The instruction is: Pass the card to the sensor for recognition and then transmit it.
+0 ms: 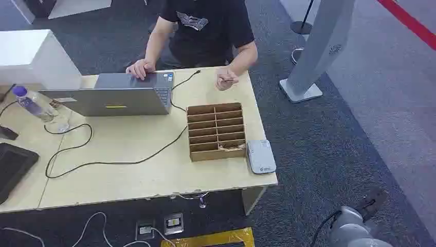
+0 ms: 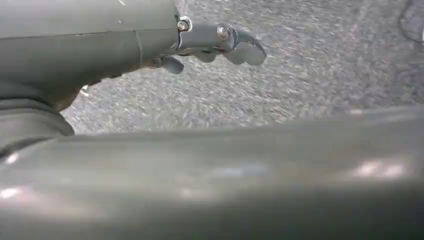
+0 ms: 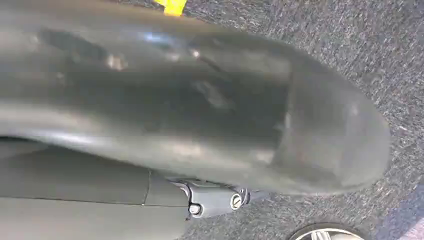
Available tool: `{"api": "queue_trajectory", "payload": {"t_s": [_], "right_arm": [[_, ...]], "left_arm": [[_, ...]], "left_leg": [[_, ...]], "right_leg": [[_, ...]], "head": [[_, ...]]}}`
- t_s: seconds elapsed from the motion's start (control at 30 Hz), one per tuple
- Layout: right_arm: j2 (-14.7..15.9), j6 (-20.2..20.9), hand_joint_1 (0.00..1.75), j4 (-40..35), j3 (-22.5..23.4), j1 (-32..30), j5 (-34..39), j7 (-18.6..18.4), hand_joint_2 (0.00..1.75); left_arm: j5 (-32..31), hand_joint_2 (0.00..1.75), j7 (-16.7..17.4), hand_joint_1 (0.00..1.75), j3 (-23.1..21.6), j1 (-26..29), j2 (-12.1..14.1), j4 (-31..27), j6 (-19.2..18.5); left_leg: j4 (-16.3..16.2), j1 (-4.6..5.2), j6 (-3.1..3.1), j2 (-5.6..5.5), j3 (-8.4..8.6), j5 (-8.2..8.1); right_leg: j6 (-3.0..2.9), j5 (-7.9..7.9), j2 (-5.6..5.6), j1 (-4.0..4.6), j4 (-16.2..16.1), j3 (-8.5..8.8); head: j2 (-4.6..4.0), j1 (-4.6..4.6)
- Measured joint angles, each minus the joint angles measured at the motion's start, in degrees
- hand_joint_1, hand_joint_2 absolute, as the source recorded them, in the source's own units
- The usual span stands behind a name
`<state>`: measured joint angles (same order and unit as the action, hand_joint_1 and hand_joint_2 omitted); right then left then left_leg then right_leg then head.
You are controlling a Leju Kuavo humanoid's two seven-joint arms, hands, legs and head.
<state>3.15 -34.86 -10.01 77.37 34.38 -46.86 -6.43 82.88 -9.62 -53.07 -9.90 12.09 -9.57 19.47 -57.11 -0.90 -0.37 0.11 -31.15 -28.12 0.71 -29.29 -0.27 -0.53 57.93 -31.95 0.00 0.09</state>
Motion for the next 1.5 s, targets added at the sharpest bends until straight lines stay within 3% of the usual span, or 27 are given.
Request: {"api": "queue_trajectory", "payload": {"t_s": [0.17, 0.23, 0.33, 0.4, 0.47, 0.53, 0.63, 0.73, 0.8, 0.87, 0.97, 1.03, 1.1, 1.37, 1.43, 1.5], "right_arm": [[0.6, 0.0, 0.00, 0.0, 0.0, 0.2, -0.1, -0.3, 0.00], [0.8, 1.3, 0.00, 0.0, 0.0, 0.5, 0.3, 1.7, 0.00], [0.5, 3.6, 0.00, 0.1, 0.0, 0.6, 0.4, 4.5, 0.00], [1.1, 10.4, 0.00, 0.1, 0.0, -3.9, 1.9, 11.1, 0.00], [3.2, 16.9, 0.00, 0.1, 0.6, -12.5, 4.7, 15.3, 0.00], [4.7, 17.6, 0.00, 0.1, 2.0, -18.0, 6.3, 14.8, 0.00], [6.8, 14.9, 0.00, 0.0, 3.3, -19.8, 8.2, 14.4, 0.00], [11.0, 12.6, 0.00, -0.2, 5.1, -20.3, 11.0, 15.4, 0.00], [14.8, 13.1, 0.00, -0.7, 5.9, -20.3, 13.9, 15.9, 0.00], [19.6, 15.7, 0.00, -1.3, 6.3, -20.1, 16.8, 16.4, 0.00], [29.4, 19.6, 0.00, -2.4, 6.8, -17.9, 18.8, 17.7, 0.00], [36.0, 20.5, 0.00, -3.0, 6.8, -16.0, 19.0, 17.5, 0.00], [40.2, 20.6, 0.00, -3.5, 6.8, -14.9, 19.3, 17.9, 0.00], [48.3, 17.8, 0.00, -3.6, 6.9, -12.6, 22.3, 20.8, 0.00], [50.3, 17.0, 0.00, -3.6, 6.8, -11.5, 22.3, 24.5, 0.00], [52.7, 16.8, 0.00, -3.9, 5.7, -9.2, 20.5, 30.4, 0.00]], "left_arm": [[0.0, 0.00, -1.4, 0.00, 0.0, 0.9, -0.5, 0.0, -0.3], [0.2, 0.00, -3.4, 0.00, 0.0, 0.9, -0.5, 0.0, -0.4], [2.5, 0.00, -3.5, 0.00, 0.2, 0.4, -0.5, -0.1, -1.2], [4.0, 0.00, -2.9, 0.00, 1.5, 0.4, -0.1, -0.1, -3.6], [3.7, 0.00, -2.5, 0.00, 2.2, 1.0, 0.7, -0.1, -6.5], [3.5, 0.00, -2.3, 0.00, 2.6, 2.0, 1.4, 0.0, -7.4], [3.5, 0.00, -2.1, 0.00, 3.1, 2.3, 2.1, 0.2, -7.4], [3.5, 0.00, -2.4, 0.00, 3.6, 1.5, 2.1, 0.1, -7.4], [3.5, 0.00, -2.4, 0.00, 4.0, 1.5, 2.4, 0.1, -7.5], [3.5, 0.00, -2.4, 0.00, 4.2, 1.6, 2.8, 0.2, -7.5], [3.3, 0.00, -2.4, 0.00, 4.4, 1.6, 2.8, 0.2, -7.3], [3.1, 0.00, -2.4, 0.00, 4.5, 1.5, 2.8, 0.2, -7.3], [3.1, 0.00, -2.4, 0.00, 4.5, 1.6, 2.6, 0.2, -7.2], [2.7, 0.00, -2.4, 0.00, 4.5, 1.5, 2.2, 0.2, -7.3], [2.5, 0.00, -2.4, 0.00, 4.5, 1.5, 2.1, 0.2, -7.2], [2.3, 0.00, -2.4, 0.00, 4.5, 1.5, 2.1, 0.2, -7.1]], "left_leg": [[0.0, 0.00, 0.00, -0.01, -0.02, 0.00], [0.0, 0.00, 0.00, 0.00, -0.03, 0.00], [0.0, -0.01, -0.02, 0.04, 0.17, -0.01], [0.0, -0.14, 0.01, -0.25, 0.38, -0.08], [0.0, -0.19, 0.07, -1.51, 0.43, -0.27], [0.0, -0.02, -0.01, -1.55, 0.19, -0.34], [0.0, 0.04, -0.06, -0.18, 0.28, -0.60], [0.0, 0.17, 0.03, -0.17, 0.43, -0.65], [0.0, 0.21, 0.05, -0.12, 0.46, -0.66], [0.0, 0.37, 0.07, -0.04, 0.46, -0.67], [0.0, 0.74, 0.29, -0.02, 0.42, -0.59], [0.0, 0.78, 0.46, -0.07, 0.43, -0.56], [0.0, 0.58, 0.46, -0.16, 0.42, -0.57], [0.0, 0.65, 0.48, -0.15, 0.46, -0.59], [0.0, 0.65, 0.48, -0.15, 0.45, -0.59], [0.0, 0.66, 0.48, -0.14, 0.42, -0.59]], "right_leg": [[0.00, 0.00, -0.04, 0.00, 0.0, -0.01], [0.00, 0.00, -0.02, 0.00, 0.0, 0.01], [-0.03, -0.04, 0.04, 0.02, -0.1, -0.18], [-0.05, -0.32, -0.29, 0.16, -0.1, 0.26], [0.00, -0.80, -1.59, 0.19, -0.2, 1.00], [-0.06, -0.81, -1.58, 0.02, -0.1, 0.78], [-0.10, -0.70, -0.27, -0.05, 0.0, 0.31], [-0.06, -0.73, -0.29, -0.19, 0.0, 0.43], [0.00, -0.69, -0.23, -0.25, 0.0, 0.43], [0.07, -0.64, -0.15, -0.40, 0.0, 0.39], [0.22, -0.58, -0.06, -0.77, 0.1, 0.26], [0.30, -0.63, -0.21, -0.80, 0.1, 0.31], [0.31, -0.62, -0.31, -0.62, 0.0, 0.46], [0.31, -0.61, -0.29, -0.67, 0.0, 0.42], [0.31, -0.61, -0.31, -0.67, 0.1, 0.43], [0.32, -0.61, -0.30, -0.68, 0.1, 0.43]], "head": [[0.00, 0.02], [0.00, 0.00], [0.00, -0.02], [0.00, -0.02], [0.00, 0.11], [0.00, 0.11], [0.00, 0.04], [0.00, 0.13], [0.00, 0.09], [0.00, 0.09], [0.00, 0.09], [0.00, 0.04], [0.00, 0.11], [0.00, 0.04], [0.00, 0.04], [0.00, 0.02]]}}
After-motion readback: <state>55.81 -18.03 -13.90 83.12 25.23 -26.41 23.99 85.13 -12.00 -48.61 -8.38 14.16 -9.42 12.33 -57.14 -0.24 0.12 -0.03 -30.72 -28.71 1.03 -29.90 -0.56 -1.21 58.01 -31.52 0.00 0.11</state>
